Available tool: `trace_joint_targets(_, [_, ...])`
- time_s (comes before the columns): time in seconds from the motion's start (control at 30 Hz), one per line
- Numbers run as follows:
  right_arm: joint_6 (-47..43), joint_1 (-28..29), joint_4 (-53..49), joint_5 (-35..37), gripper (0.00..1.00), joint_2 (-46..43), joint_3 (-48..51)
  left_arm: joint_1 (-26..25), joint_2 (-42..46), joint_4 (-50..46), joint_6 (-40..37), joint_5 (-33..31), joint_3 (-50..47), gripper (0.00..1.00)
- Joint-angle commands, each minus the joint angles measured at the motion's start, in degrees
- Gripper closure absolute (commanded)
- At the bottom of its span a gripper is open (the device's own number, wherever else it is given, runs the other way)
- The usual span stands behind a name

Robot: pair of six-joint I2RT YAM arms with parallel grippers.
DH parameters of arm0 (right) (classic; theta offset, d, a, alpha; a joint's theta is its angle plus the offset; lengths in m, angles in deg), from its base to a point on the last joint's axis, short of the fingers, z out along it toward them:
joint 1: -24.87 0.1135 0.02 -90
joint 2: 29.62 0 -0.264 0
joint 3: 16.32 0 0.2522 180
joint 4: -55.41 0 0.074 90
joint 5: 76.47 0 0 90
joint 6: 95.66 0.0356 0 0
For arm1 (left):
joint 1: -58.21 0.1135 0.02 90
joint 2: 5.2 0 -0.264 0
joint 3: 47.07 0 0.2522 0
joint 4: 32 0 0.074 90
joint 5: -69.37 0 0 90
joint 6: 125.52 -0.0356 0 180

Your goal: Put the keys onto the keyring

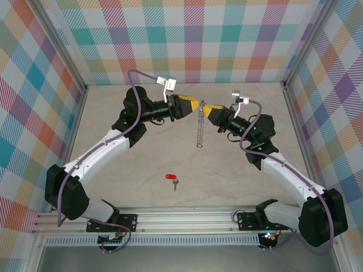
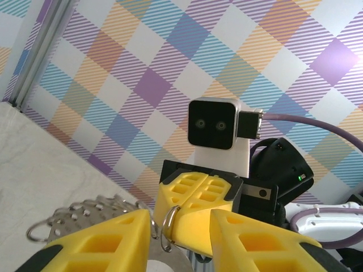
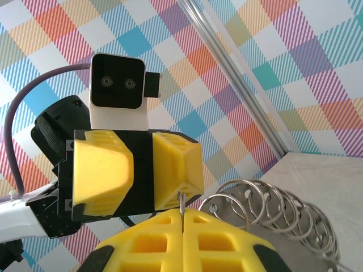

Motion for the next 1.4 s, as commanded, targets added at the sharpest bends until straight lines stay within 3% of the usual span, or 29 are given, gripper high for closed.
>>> trace_joint_targets(0.0, [1.33, 0.47, 6.22, 0.35, 1.0, 0.37, -2.71, 0.3, -0.63, 2.81, 0.75, 1.47, -0.59, 0.67])
trace_joint_targets(0.8, [2.53, 0.8, 8.49, 0.37, 1.0, 2.62, -3.36, -1.35, -2.51, 2.94, 0.47, 2.04, 1.0, 0.74])
trace_joint_targets(1.0, [2.79, 0.84, 8.72, 0.28, 1.0, 3.07, -3.28, -1.63, -3.06, 3.27, 0.44, 1.83, 1.66, 0.82])
trace_joint_targets(1.13, [2.64, 0.81, 8.07, -0.06, 1.0, 3.31, -3.45, -1.67, -3.32, 3.11, 0.3, 1.89, 2.14, 1.0])
trace_joint_targets(1.17, [2.41, 0.77, 7.22, -0.26, 1.0, 3.33, -3.73, -1.72, -3.41, 2.62, -0.09, 1.8, 2.35, 1.0])
trace_joint_targets(1.2, [1.9, 0.76, 5.58, -0.46, 0.97, 3.12, -3.98, -1.72, -3.43, 1.6, -0.84, 1.78, 2.64, 1.0])
trace_joint_targets(1.27, [0.23, 0.08, 0.48, -0.77, 0.63, 2.11, -4.83, -1.72, -3.48, -1.27, -3.75, 1.94, 3.66, 1.0])
trace_joint_targets(1.37, [-2.28, -1.95, -8.73, -1.51, 0.45, -0.28, -6.31, -1.71, -3.24, -9.14, -10.06, 2.8, 6.38, 1.0])
